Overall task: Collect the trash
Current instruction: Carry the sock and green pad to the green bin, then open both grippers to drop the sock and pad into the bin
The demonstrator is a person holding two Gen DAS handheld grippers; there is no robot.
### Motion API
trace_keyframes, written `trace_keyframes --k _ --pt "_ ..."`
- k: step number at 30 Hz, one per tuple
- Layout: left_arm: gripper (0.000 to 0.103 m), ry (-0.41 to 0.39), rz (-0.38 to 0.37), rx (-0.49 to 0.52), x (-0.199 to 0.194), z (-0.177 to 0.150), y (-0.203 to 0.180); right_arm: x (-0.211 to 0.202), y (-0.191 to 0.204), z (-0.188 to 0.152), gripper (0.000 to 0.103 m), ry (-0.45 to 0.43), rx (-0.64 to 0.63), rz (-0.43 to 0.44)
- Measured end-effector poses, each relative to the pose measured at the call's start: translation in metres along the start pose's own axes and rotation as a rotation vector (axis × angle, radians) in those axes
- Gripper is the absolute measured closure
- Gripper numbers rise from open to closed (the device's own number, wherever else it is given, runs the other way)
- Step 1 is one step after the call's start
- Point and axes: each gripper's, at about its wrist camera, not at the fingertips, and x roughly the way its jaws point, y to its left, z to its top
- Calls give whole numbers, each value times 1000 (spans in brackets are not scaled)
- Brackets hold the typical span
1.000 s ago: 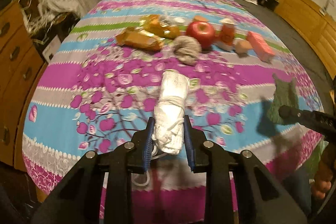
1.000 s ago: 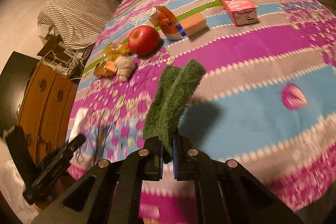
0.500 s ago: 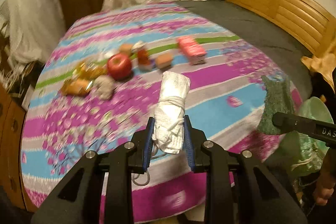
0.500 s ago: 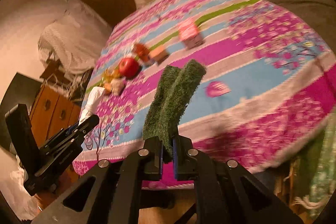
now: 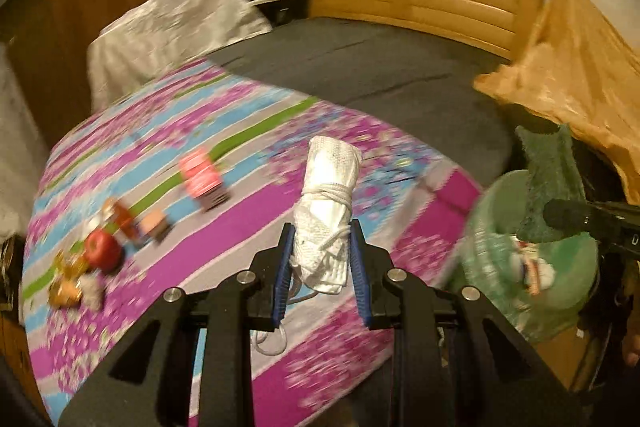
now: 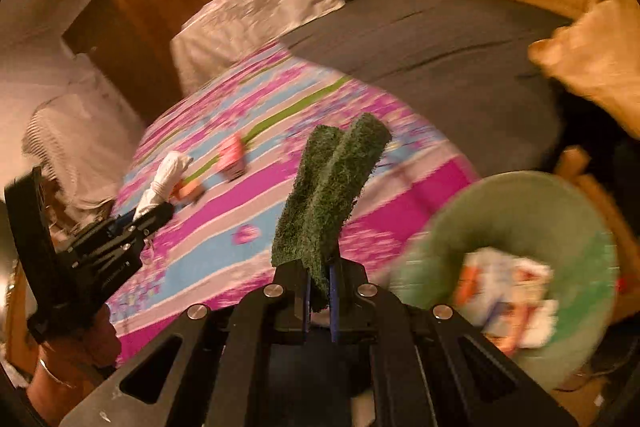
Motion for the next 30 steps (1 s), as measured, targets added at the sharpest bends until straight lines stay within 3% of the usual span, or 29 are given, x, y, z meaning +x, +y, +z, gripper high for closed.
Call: trace_keyframes --k 7,14,22,30 --pt "78 -17 -103 131 16 29 -76 -55 -65 6 95 -48 -14 -183" --pt "78 -29 -172 262 25 47 -146 -87 -107 13 95 -42 -60 -323" --pt "78 -25 -218 363 38 52 -202 -95 -126 15 95 -9 -90 -385" --pt "78 13 -222 396 52 43 -216 -78 -128 9 96 45 -97 -399"
